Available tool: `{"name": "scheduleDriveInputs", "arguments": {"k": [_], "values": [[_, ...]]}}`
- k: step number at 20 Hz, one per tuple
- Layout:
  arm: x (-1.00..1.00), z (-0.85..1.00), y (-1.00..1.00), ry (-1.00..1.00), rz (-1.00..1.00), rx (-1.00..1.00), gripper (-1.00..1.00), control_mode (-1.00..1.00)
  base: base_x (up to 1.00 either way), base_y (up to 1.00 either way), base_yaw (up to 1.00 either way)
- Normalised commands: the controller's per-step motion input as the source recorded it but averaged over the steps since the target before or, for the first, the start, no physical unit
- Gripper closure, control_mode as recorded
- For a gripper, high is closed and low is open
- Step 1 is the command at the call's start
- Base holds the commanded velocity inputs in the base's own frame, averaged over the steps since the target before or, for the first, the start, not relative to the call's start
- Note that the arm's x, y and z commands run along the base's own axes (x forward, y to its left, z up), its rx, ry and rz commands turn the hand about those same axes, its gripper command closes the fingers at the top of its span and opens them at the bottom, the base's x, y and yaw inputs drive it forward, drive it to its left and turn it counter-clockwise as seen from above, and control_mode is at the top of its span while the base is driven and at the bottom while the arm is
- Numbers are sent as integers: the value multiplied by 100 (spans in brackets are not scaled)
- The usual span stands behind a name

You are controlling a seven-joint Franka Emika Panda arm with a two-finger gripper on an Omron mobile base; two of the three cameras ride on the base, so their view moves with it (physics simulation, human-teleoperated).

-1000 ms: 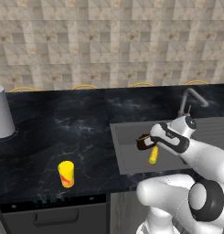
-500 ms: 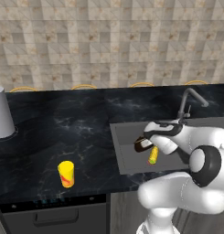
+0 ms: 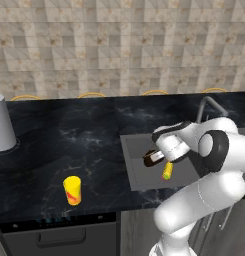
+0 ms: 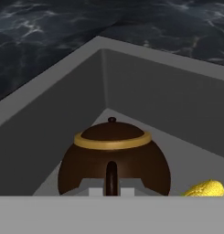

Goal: Pick the teapot and cup and place them in the sink. Then turn on the water.

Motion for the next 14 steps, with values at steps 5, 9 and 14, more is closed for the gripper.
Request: {"name": "scheduleDriveInputs", "arguments": {"k": [5, 9, 14], "values": [[26, -35, 0, -3, 4, 0, 100, -100, 0, 0, 0], [18, -33, 2, -5, 3, 5, 100, -100, 0, 0, 0], [15, -36, 1, -5, 3, 5, 100, -100, 0, 0, 0]]}}
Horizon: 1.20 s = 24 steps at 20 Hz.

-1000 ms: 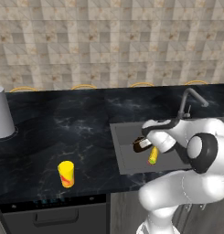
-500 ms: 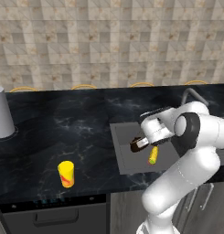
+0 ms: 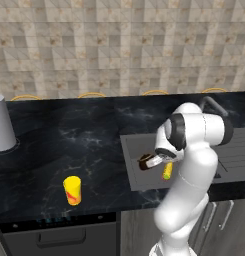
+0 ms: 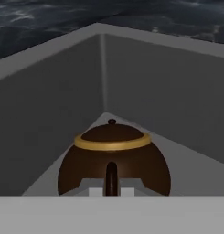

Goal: Pick the teapot and cup and place them in the sink. Then turn on the water.

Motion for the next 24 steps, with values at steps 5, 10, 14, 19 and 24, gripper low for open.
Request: {"name": "scheduleDriveInputs", "arguments": {"k": [5, 10, 14, 19, 24], "values": [[18, -35, 0, -3, 3, 3, 100, -100, 0, 0, 0], [44, -8, 0, 0, 3, 3, 100, -100, 0, 0, 0], [62, 0, 0, 2, 1, 3, 100, -100, 0, 0, 0], [58, 0, 0, 5, 1, 1, 100, -100, 0, 0, 0], [44, -3, 7, 1, 2, 0, -100, -100, 0, 0, 0]]}}
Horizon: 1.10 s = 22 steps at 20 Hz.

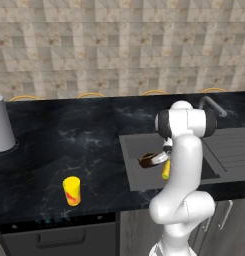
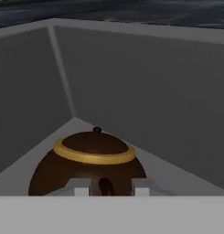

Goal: Pick the teapot and cup and place them in the sink. Then turn on the water.

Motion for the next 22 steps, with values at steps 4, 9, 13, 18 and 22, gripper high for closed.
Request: {"name": "scheduleDriveInputs", "arguments": {"k": [4, 9, 13, 18, 22], "values": [[25, -12, 11, 0, 4, 0, -100, -100, 0, 0, 0], [11, -24, 21, 0, 5, 0, -100, -100, 0, 0, 0], [0, -22, 25, -1, 7, 0, -100, -100, 0, 0, 0], [-11, -4, 41, 0, 8, -1, -100, -100, 0, 0, 0], [-27, -1, 43, 0, 4, -2, -100, -100, 0, 0, 0]]}}
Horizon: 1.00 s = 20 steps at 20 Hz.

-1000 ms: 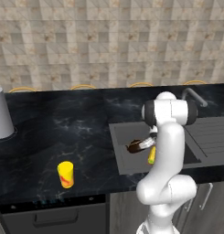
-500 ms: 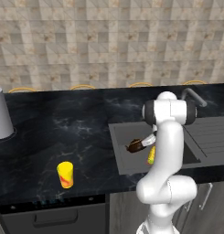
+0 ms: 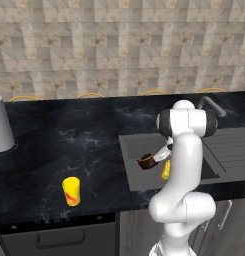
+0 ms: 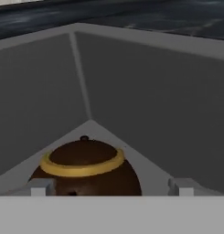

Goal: Pick the teapot and cup and place them in the sink. Then turn on the water.

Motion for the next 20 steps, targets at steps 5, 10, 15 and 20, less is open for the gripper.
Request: {"name": "scheduleDriveInputs", "arguments": {"k": [5, 10, 15, 20], "values": [[-46, 0, 10, 0, 0, 0, -100, -100, 0, 0, 0], [-44, 1, -4, -1, 0, 0, -100, -100, 0, 0, 0], [-31, 59, 1, 1, 0, 0, -100, -100, 0, 0, 0], [-25, 94, 8, 5, -6, -3, -100, -100, 0, 0, 0]]}}
